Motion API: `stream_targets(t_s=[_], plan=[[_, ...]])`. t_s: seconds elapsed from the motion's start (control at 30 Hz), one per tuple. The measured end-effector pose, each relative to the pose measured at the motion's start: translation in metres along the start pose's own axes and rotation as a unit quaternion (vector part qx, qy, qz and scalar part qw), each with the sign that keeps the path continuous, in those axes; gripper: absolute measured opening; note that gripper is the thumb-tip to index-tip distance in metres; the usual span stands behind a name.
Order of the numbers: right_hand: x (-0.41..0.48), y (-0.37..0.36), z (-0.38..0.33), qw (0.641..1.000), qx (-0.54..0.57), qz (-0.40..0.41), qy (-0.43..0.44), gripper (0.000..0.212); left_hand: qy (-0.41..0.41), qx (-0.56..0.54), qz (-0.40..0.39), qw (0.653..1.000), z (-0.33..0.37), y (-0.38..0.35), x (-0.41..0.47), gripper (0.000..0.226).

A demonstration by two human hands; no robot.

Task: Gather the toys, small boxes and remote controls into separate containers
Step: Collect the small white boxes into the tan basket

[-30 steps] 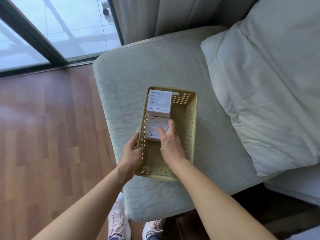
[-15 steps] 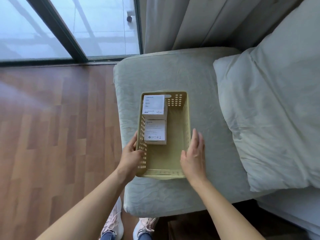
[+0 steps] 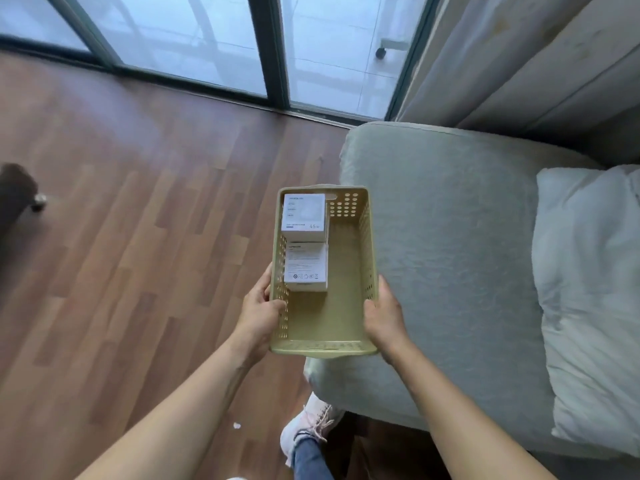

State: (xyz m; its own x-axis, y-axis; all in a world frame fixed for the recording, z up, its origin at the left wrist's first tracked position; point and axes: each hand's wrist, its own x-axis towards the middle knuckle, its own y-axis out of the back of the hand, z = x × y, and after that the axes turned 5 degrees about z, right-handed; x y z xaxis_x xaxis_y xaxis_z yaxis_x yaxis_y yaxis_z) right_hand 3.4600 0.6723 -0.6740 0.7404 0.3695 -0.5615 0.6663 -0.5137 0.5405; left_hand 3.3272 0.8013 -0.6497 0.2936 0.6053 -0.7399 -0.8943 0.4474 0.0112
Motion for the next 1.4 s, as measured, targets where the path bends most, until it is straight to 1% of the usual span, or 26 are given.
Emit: stream_targets(t_s=[0.1, 0.23, 0.5, 0.6, 0.73, 0.87, 0.93, 1.07, 1.2, 1.27, 1.33, 1.4], plan=[[-0.020, -0.037, -0.012, 0.999, -0.028, -0.029, 0.032, 0.057, 0.005, -0.045, 0.030, 0.999, -0.013, 0.049, -0.009, 0.084], [-0.075, -0.087, -0.042, 0.992, -0.038, -0.073, 0.096, 0.062, 0.005, -0.090, 0.075, 0.993, -0.030, 0.132, -0.040, 0.085], [-0.234, -0.165, -0.102, 0.966, -0.073, -0.167, 0.185, 0.057, -0.006, -0.176, 0.156, 0.972, -0.051, 0.295, -0.155, 0.081], [-0.290, -0.180, -0.121, 0.956, -0.076, -0.191, 0.209, 0.049, -0.019, -0.199, 0.180, 0.963, -0.055, 0.338, -0.205, 0.079], [-0.362, -0.192, -0.139, 0.940, -0.079, -0.231, 0.240, 0.046, -0.028, -0.223, 0.221, 0.949, -0.062, 0.385, -0.269, 0.080], [-0.418, -0.199, -0.149, 0.927, -0.077, -0.274, 0.246, 0.045, -0.027, -0.251, 0.246, 0.936, -0.070, 0.413, -0.325, 0.077], [-0.443, -0.204, -0.154, 0.914, -0.095, -0.300, 0.256, 0.039, -0.023, -0.272, 0.276, 0.921, -0.079, 0.426, -0.353, 0.077], [-0.482, -0.226, -0.172, 0.876, -0.125, -0.363, 0.293, 0.036, -0.032, -0.331, 0.330, 0.884, -0.096, 0.448, -0.391, 0.076], [-0.518, -0.249, -0.189, 0.823, -0.175, -0.427, 0.332, 0.031, -0.035, -0.398, 0.390, 0.830, -0.114, 0.460, -0.424, 0.077], [-0.530, -0.259, -0.193, 0.803, -0.200, -0.446, 0.342, 0.029, -0.039, -0.417, 0.410, 0.810, -0.125, 0.464, -0.432, 0.076], [-0.542, -0.271, -0.193, 0.781, -0.231, -0.461, 0.354, 0.031, -0.043, -0.438, 0.433, 0.787, -0.138, 0.466, -0.439, 0.077], [-0.557, -0.286, -0.189, 0.750, -0.268, -0.477, 0.373, 0.032, -0.043, -0.464, 0.466, 0.752, -0.154, 0.465, -0.449, 0.076]])
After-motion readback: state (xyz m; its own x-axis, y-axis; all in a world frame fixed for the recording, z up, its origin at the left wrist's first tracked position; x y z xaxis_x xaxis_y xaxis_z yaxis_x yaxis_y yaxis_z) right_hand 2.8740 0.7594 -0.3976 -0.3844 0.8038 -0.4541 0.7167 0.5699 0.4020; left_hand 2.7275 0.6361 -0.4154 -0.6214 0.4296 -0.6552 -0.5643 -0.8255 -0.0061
